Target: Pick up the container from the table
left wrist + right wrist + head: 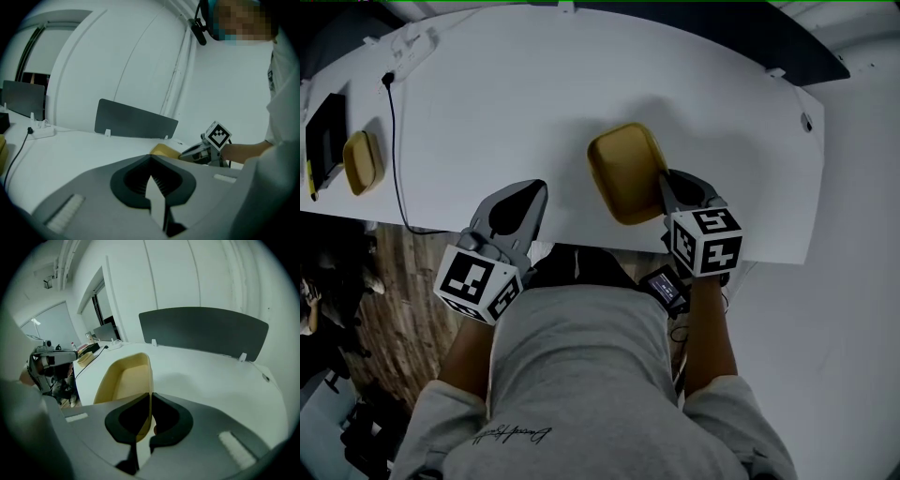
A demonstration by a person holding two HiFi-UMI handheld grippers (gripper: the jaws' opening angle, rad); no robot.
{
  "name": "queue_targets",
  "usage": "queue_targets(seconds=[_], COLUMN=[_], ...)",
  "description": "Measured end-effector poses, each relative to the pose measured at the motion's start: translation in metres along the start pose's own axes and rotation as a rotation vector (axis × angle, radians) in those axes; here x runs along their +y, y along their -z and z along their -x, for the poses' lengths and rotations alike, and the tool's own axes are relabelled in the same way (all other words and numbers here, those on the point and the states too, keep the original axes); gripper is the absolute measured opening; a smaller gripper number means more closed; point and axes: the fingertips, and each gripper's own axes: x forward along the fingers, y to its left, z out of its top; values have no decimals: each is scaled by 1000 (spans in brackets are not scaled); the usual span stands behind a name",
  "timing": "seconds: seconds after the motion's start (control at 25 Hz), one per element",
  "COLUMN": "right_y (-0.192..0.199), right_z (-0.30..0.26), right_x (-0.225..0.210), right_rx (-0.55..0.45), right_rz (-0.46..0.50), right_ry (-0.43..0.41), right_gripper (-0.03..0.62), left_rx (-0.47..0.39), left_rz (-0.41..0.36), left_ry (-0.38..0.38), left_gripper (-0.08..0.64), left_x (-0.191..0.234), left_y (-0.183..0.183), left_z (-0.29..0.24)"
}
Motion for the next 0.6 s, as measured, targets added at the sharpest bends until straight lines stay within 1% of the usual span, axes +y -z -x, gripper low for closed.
queue_targets(seconds=[0.44,0.6], right_y=[-16,-24], right_z=[30,44], right_x=[9,14], right_rx=[-41,-74], right_rz=[16,-5], right_ry=[-22,-37], right_gripper=[29,29], left_rx=[-55,-63], left_rz=[-60,-69], left_ry=[8,6], left_gripper=[0,2], left_x=[-6,-8], left_y=[-30,-35], left_z=[15,21])
